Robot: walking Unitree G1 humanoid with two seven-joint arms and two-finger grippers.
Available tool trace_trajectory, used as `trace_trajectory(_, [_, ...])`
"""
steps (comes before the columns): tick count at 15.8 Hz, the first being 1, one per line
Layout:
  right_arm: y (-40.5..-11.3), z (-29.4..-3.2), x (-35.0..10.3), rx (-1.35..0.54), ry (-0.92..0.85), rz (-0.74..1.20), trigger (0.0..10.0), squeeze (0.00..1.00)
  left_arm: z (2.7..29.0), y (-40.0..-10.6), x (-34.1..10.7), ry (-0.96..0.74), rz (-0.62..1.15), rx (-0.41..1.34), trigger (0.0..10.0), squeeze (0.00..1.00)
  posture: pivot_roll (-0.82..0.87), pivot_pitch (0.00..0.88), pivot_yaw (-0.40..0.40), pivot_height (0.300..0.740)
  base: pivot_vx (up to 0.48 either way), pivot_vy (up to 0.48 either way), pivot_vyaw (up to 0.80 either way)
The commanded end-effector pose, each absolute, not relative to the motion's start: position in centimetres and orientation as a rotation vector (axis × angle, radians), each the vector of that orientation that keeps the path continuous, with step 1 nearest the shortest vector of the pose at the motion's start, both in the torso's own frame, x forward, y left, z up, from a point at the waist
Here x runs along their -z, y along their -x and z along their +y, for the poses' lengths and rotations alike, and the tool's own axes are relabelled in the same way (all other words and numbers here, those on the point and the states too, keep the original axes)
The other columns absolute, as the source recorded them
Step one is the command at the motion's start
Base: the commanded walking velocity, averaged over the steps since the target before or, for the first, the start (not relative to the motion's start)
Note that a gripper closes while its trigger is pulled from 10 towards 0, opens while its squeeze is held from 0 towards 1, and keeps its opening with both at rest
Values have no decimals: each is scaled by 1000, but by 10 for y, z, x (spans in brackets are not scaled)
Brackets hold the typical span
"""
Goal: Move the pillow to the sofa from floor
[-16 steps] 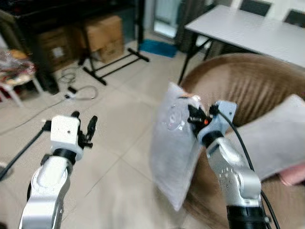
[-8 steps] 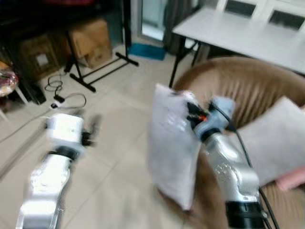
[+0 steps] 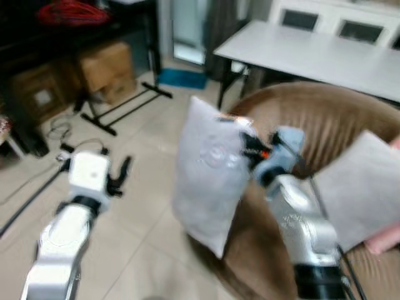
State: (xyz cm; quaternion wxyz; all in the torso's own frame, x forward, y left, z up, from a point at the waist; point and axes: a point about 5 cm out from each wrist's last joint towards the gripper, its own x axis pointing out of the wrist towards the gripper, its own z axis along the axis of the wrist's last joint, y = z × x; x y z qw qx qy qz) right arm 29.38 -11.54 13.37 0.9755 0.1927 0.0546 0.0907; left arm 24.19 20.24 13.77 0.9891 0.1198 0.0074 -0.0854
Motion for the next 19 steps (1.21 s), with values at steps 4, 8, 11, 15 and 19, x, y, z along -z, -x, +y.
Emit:
trace_trajectory(4, [-293,-109,-148,-218,-406,57,10000,0,205,-242,-137,-250,30,183,10000,0,19,0,-27,740,279,0,-400])
trace_trajectory(8, [-290,-109,-148,-214,-407,48,10000,0,204,-241,-135,-259,45,214,10000,0,24,0,-27,740,260,0,-200])
trace_trajectory(11, [-289,-107,-148,-224,-405,51,10000,0,205,-240,-134,-273,58,240,10000,0,26,0,-30,740,81,0,0])
trace_trajectory(15, [-287,-107,-147,-222,-408,55,10000,0,207,-238,-131,-285,75,255,10000,0,29,0,-29,740,0,0,0])
trace_trajectory(19, [-288,-104,-147,-235,-414,57,10000,0,206,-235,-130,-305,94,313,10000,0,32,0,-29,740,0,0,0])
